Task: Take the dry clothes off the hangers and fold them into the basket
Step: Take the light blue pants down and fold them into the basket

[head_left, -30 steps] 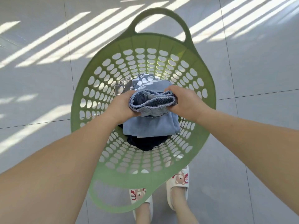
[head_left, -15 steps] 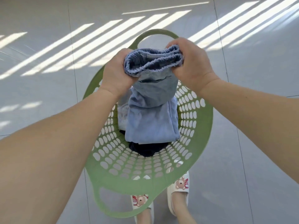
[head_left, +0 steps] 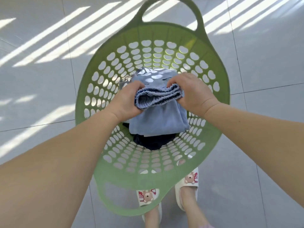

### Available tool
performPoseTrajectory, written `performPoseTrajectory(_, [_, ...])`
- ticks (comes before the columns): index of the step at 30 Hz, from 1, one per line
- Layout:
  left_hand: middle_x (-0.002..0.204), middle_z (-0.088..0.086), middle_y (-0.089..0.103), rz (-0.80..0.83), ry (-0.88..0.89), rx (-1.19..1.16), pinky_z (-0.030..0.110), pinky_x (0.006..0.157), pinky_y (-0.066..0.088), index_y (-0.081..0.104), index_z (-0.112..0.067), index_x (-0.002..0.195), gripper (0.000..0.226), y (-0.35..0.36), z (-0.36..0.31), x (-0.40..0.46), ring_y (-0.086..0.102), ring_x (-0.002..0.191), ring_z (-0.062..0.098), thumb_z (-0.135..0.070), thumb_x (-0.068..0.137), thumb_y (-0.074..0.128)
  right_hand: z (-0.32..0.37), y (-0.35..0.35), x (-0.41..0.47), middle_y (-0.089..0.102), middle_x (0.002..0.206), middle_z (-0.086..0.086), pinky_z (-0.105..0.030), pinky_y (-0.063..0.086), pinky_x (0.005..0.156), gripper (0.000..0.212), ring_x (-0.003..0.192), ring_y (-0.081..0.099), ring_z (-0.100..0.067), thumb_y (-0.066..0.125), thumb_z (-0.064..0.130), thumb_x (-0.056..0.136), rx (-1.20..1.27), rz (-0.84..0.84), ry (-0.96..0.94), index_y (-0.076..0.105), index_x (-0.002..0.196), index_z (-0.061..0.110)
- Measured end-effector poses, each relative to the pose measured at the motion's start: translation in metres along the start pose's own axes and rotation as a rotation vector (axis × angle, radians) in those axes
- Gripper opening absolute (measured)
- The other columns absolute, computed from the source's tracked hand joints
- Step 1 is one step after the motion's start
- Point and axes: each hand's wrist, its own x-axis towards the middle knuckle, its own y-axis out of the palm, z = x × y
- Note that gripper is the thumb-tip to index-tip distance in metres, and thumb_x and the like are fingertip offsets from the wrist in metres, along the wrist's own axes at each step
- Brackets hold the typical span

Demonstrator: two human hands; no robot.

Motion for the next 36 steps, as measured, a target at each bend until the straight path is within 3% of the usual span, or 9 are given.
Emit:
performPoseTrajectory(4, [0.101, 0.006, 0.053, 0.225, 0.015, 0.121, 0.032, 0.076, 0.043, 0.049, -0.011, 0.107, 0.037, 0.037, 0.022, -0.011, 0.052, 0.090, 0.023, -0.014, 0.076, 0.069, -0.011, 0.031, -0.016, 0.055, 0.111, -0.003, -0.033, 0.042, 0.084, 0.036, 0.105, 0.047, -0.023, 0.057, -0.001, 0.081, -0.189, 0.240, -0.016, 0.055, 0.112, 0.018])
performPoseTrajectory(8, [0.114, 0.003, 0.043, 0.414, -0.005, 0.244, 0.030, 0.086, 0.042, 0.043, -0.015, 0.114, 0.051, 0.060, 0.037, -0.017, 0.044, 0.104, 0.020, -0.012, 0.072, 0.072, -0.016, 0.049, -0.023, 0.049, 0.117, 0.001, -0.031, 0.041, 0.084, 0.042, 0.106, 0.046, -0.021, 0.055, 0.002, 0.082, -0.365, 0.466, -0.066, 0.046, 0.118, 0.022])
performPoseTrajectory(10, [0.122, 0.001, 0.040, 0.509, -0.011, 0.340, 0.032, 0.096, 0.039, 0.041, -0.018, 0.119, 0.062, 0.066, 0.041, -0.019, 0.038, 0.114, 0.019, -0.025, 0.069, 0.075, -0.018, 0.057, -0.024, 0.049, 0.121, 0.002, -0.030, 0.039, 0.089, 0.041, 0.109, 0.045, -0.020, 0.058, 0.012, 0.084, -0.417, 0.585, -0.102, 0.045, 0.121, 0.024])
performPoseTrajectory(14, [0.154, -0.001, 0.016, 0.691, -0.091, 0.528, 0.050, 0.115, 0.015, 0.023, -0.025, 0.144, 0.085, 0.071, 0.036, -0.018, 0.005, 0.144, 0.021, -0.060, 0.076, 0.060, -0.021, 0.067, -0.018, 0.045, 0.134, 0.003, -0.041, 0.032, 0.105, 0.061, 0.125, 0.040, -0.021, 0.060, 0.051, 0.082, -0.507, 0.819, -0.058, 0.040, 0.134, 0.027])
performPoseTrajectory(20, [0.156, -0.005, -0.019, 0.858, -0.221, 0.637, 0.056, 0.114, -0.007, -0.010, -0.034, 0.147, 0.077, 0.088, 0.037, -0.018, -0.024, 0.142, 0.021, -0.062, 0.090, 0.034, -0.024, 0.084, -0.014, 0.010, 0.157, 0.003, -0.053, 0.009, 0.115, 0.068, 0.145, 0.002, -0.024, 0.037, 0.055, 0.093, -0.646, 1.023, 0.019, 0.006, 0.149, 0.031])
performPoseTrajectory(23, [0.156, -0.003, -0.020, 0.850, -0.256, 0.637, 0.056, 0.114, -0.005, -0.011, -0.032, 0.147, 0.076, 0.095, 0.031, -0.020, -0.024, 0.142, 0.023, -0.059, 0.092, 0.034, -0.024, 0.093, -0.016, 0.010, 0.157, 0.002, -0.054, 0.014, 0.114, 0.067, 0.144, 0.006, -0.025, 0.040, 0.050, 0.094, -0.649, 1.039, 0.059, 0.007, 0.149, 0.030])
performPoseTrajectory(28, [0.158, 0.001, -0.010, 0.722, -0.261, 0.548, 0.054, 0.115, 0.003, -0.002, -0.028, 0.148, 0.073, 0.085, -0.001, -0.027, -0.014, 0.144, 0.023, -0.049, 0.093, 0.041, -0.011, 0.072, -0.025, 0.041, 0.136, -0.003, -0.043, 0.034, 0.101, 0.048, 0.126, 0.037, -0.024, 0.045, 0.031, 0.094, -0.574, 0.897, 0.035, 0.032, 0.140, 0.024])
performPoseTrajectory(33, [0.146, 0.006, 0.030, 0.526, -0.120, 0.427, 0.047, 0.104, 0.036, 0.020, -0.027, 0.144, 0.058, 0.037, -0.058, -0.032, 0.029, 0.134, 0.026, -0.035, 0.094, 0.047, 0.024, 0.009, -0.041, 0.049, 0.122, -0.004, -0.036, 0.038, 0.086, 0.037, 0.112, 0.048, -0.024, 0.049, 0.019, 0.093, -0.496, 0.692, 0.034, 0.043, 0.129, 0.021])
performPoseTrajectory(36, [0.131, 0.003, 0.041, 0.468, -0.069, 0.333, 0.040, 0.093, 0.044, 0.037, -0.028, 0.135, 0.043, 0.000, -0.102, -0.044, 0.044, 0.119, 0.023, -0.027, 0.093, 0.048, 0.052, -0.031, -0.059, 0.052, 0.122, -0.003, -0.033, 0.039, 0.077, 0.035, 0.110, 0.051, -0.023, 0.047, 0.017, 0.094, -0.416, 0.584, 0.085, 0.044, 0.129, 0.019])
